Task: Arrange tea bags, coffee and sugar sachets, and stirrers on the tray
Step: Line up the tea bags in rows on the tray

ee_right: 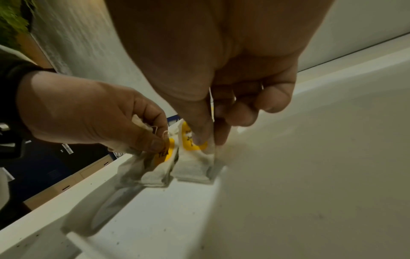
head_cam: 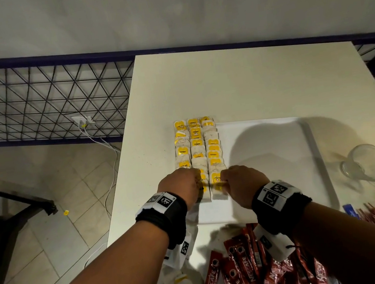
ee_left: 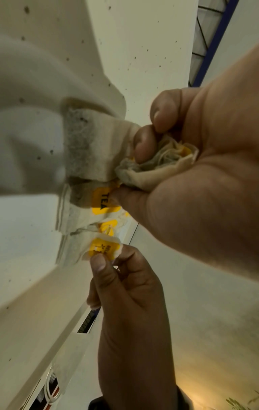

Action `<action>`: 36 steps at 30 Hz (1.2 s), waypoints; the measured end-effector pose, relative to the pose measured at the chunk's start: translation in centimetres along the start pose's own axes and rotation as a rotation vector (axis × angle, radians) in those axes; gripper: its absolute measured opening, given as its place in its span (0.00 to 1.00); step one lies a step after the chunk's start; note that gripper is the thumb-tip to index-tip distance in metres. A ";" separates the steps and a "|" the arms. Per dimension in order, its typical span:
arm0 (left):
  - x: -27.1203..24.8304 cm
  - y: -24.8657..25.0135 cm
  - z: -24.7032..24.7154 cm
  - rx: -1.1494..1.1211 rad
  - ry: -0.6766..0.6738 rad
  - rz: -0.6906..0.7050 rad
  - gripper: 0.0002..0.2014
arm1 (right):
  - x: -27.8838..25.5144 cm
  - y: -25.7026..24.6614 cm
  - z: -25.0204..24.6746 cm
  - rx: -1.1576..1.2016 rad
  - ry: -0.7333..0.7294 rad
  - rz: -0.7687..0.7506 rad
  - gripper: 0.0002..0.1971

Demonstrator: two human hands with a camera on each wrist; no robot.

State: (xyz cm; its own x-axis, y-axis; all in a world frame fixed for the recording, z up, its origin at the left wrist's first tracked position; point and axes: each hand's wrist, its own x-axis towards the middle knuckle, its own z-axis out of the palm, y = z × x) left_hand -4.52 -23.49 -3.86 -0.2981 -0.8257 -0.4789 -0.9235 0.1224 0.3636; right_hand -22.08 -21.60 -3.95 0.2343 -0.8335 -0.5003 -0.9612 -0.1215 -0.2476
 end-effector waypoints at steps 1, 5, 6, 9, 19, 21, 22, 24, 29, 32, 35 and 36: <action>0.0 0.0 0.0 -0.003 0.000 0.001 0.04 | 0.1 0.0 -0.1 -0.018 -0.001 -0.004 0.11; 0.2 0.0 0.3 -0.018 -0.002 -0.006 0.06 | 0.9 -0.3 -0.6 -0.051 -0.005 0.017 0.14; 0.2 0.0 0.3 -0.017 -0.002 -0.006 0.07 | 1.1 -0.4 -0.7 -0.055 -0.010 0.025 0.14; 0.3 0.0 0.4 -0.005 0.010 0.000 0.06 | 1.3 -0.6 -0.7 -0.042 -0.021 0.052 0.11; 0.0 0.4 0.3 0.020 0.023 0.001 0.03 | 0.9 -0.8 -0.1 0.123 0.006 0.105 0.12; 0.0 0.5 0.3 0.025 0.027 -0.010 0.07 | 0.7 -0.9 0.1 0.143 0.010 0.082 0.12; 0.0 0.5 0.2 0.031 0.024 -0.019 0.10 | 0.7 -0.9 0.1 0.147 0.012 0.074 0.12; 0.1 0.5 0.2 0.048 0.020 -0.033 0.11 | 0.5 -1.1 0.1 0.155 0.017 0.067 0.13; 0.0 0.5 0.3 0.037 0.036 -0.032 0.03 | 0.5 -1.1 0.1 0.178 0.013 0.074 0.08; -0.5 0.4 -0.4 -0.064 0.091 -0.053 0.07 | 0.4 -0.9 -0.2 0.186 0.016 0.101 0.12; -2.0 0.3 -1.3 -0.420 0.279 -0.128 0.11 | -0.1 -0.5 -1.4 0.223 0.070 0.117 0.14; -2.6 0.4 -1.4 -0.669 0.314 -0.170 0.14 | -0.3 -0.4 -1.8 0.236 0.109 0.089 0.13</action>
State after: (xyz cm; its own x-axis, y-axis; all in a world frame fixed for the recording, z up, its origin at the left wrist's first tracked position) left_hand -3.80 -22.09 -1.31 0.0107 -0.9335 -0.3583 -0.5768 -0.2985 0.7604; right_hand -22.05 -22.26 -2.15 0.1214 -0.8900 -0.4396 -0.9137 0.0729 -0.3999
